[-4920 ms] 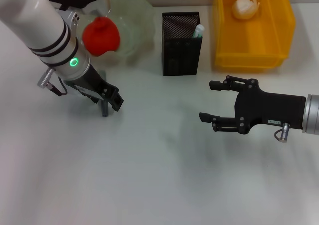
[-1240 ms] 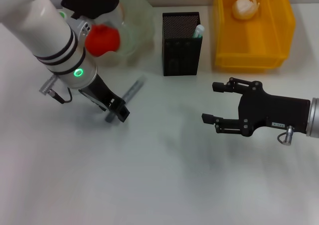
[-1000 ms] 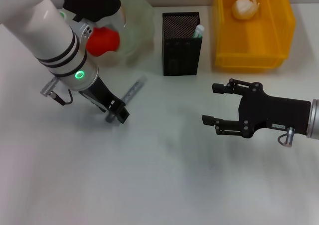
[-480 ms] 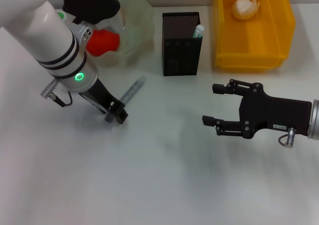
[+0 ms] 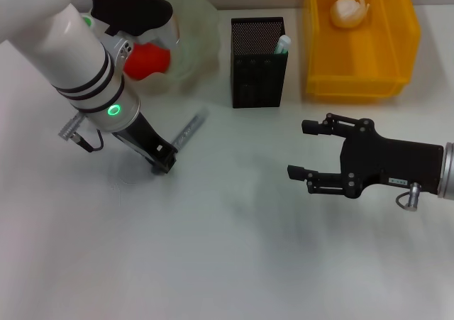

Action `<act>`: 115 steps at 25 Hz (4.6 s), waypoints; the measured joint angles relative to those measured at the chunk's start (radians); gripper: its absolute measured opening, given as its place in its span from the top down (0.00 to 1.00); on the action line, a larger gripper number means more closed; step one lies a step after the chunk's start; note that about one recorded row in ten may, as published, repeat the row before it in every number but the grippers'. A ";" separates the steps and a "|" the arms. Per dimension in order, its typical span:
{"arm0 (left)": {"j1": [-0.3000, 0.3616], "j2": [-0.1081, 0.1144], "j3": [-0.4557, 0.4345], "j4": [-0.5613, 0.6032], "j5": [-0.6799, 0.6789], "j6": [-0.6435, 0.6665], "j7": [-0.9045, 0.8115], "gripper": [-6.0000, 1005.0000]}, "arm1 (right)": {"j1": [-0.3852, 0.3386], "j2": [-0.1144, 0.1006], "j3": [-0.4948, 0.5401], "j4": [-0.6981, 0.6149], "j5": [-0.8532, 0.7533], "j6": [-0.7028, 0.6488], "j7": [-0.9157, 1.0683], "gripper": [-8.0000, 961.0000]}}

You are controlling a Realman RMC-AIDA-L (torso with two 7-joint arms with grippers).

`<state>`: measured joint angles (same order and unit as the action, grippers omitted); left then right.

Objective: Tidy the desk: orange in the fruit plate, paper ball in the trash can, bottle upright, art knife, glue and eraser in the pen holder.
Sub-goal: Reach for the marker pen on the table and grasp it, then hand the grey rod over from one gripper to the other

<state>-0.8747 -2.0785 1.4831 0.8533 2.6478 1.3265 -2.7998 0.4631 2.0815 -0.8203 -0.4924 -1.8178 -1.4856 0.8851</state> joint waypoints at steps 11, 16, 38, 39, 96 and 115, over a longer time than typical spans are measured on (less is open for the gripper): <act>-0.004 0.000 0.025 -0.007 0.000 -0.001 0.002 0.78 | -0.001 0.000 0.012 -0.004 0.000 -0.013 0.000 0.18; -0.004 0.000 0.025 0.002 -0.001 -0.002 0.007 0.81 | -0.001 0.000 0.014 -0.006 0.001 -0.018 0.000 0.18; 0.178 0.013 -0.300 0.079 -0.336 0.125 0.482 0.85 | -0.051 -0.080 0.233 -0.011 0.002 -0.234 0.284 0.18; 0.178 0.013 -0.300 0.079 -0.336 0.125 0.482 0.85 | -0.051 -0.080 0.233 -0.011 0.002 -0.234 0.284 0.18; 0.318 0.008 -0.358 -0.321 -0.956 0.283 1.307 0.85 | 0.117 -0.017 0.197 0.123 -0.028 -0.303 0.428 0.50; 0.321 0.008 -0.360 -0.324 -0.956 0.299 1.324 0.85 | 0.119 -0.017 0.200 0.123 -0.027 -0.304 0.427 0.84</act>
<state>-0.5540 -2.0704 1.1231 0.5298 1.6920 1.6254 -1.4759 0.5823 2.0647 -0.6208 -0.3696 -1.8450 -1.7895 1.3119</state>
